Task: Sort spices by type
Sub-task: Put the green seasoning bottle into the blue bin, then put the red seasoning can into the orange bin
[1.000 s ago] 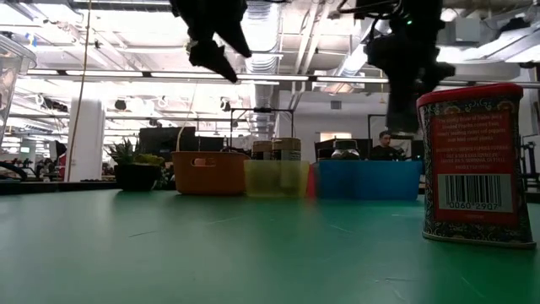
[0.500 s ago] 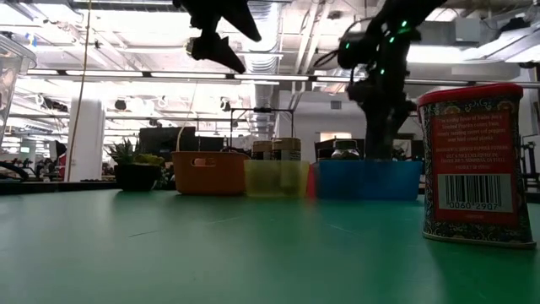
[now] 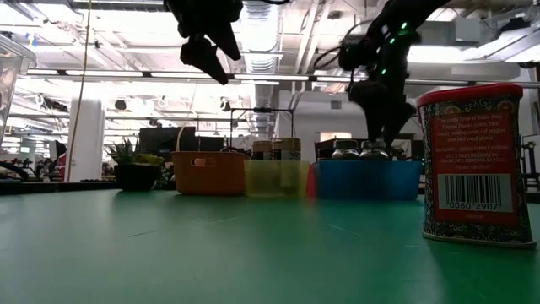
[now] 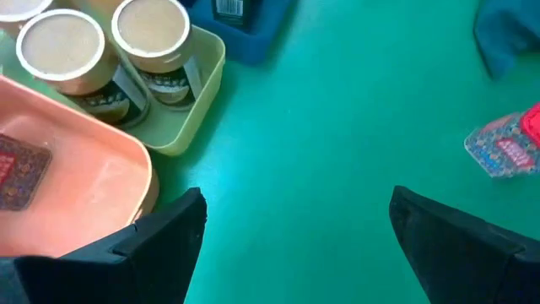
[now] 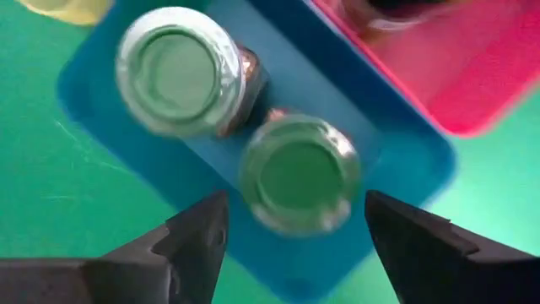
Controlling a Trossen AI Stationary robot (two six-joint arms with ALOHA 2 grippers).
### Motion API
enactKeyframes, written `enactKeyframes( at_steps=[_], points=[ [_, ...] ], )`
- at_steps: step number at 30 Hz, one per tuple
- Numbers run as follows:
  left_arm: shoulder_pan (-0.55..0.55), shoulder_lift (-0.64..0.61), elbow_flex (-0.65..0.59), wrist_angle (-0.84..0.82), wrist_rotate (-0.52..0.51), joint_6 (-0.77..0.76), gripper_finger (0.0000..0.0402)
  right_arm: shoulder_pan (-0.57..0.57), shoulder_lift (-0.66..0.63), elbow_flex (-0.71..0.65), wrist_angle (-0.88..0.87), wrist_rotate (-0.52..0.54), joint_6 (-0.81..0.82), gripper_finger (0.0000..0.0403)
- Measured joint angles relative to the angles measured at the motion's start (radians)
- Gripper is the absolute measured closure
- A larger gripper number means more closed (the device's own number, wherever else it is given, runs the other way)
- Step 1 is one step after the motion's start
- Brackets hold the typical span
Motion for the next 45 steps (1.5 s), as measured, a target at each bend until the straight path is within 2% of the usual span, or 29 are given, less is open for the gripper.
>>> enactKeyframes(
  at_steps=[7, 10, 14, 18, 21, 24, 27, 30, 35, 40, 45],
  points=[
    [0.013, 0.0, 0.0, 0.002, -0.001, 0.063, 0.0045, 0.068, -0.203, 0.0, -0.104, 0.095, 0.054, 0.009],
    [0.024, 0.0, 0.0, 0.003, -0.001, 0.074, 0.0045, 0.17, -0.302, 0.0, -0.093, 0.087, 0.086, 0.0089],
    [0.038, 0.0, 0.0, 0.019, -0.002, 0.099, 0.0045, 0.387, -0.392, 0.001, -0.054, 0.082, 0.232, 0.0089],
    [0.047, 0.0, 0.0, 0.084, 0.012, 0.118, 0.0045, 0.642, -0.393, 0.002, -0.034, 0.173, 0.459, 0.0093],
    [0.048, 0.0, 0.0, 0.142, 0.1, 0.086, 0.0045, 0.804, -0.35, 0.002, -0.057, 0.23, 0.63, 0.0097],
    [0.02, 0.0, 0.0, 0.176, 0.183, 0.028, 0.0045, 0.919, -0.301, 0.002, -0.08, 0.235, 0.798, 0.01],
    [-0.031, 0.001, 0.0, 0.201, 0.184, -0.046, 0.0045, 0.997, -0.257, 0.002, -0.104, 0.238, 0.914, 0.0101],
    [-0.104, 0.001, 0.0, 0.238, 0.157, -0.121, 0.0045, 1.045, -0.222, 0.001, -0.152, 0.249, 0.965, 0.0101],
    [-0.255, 0.052, 0.002, 0.37, 0.054, -0.302, 0.0045, 1.089, -0.217, 0.001, -0.256, 0.258, 0.934, 0.0101],
    [-0.359, 0.167, 0.004, 0.545, -0.079, -0.514, 0.0045, 1.175, -0.278, 0.001, -0.284, 0.258, 0.902, 0.0101],
    [-0.423, 0.33, 0.116, 0.566, -0.152, -0.674, 0.0045, 1.301, -0.33, 0.001, -0.335, 0.299, 0.965, 0.0101]
  ],
)
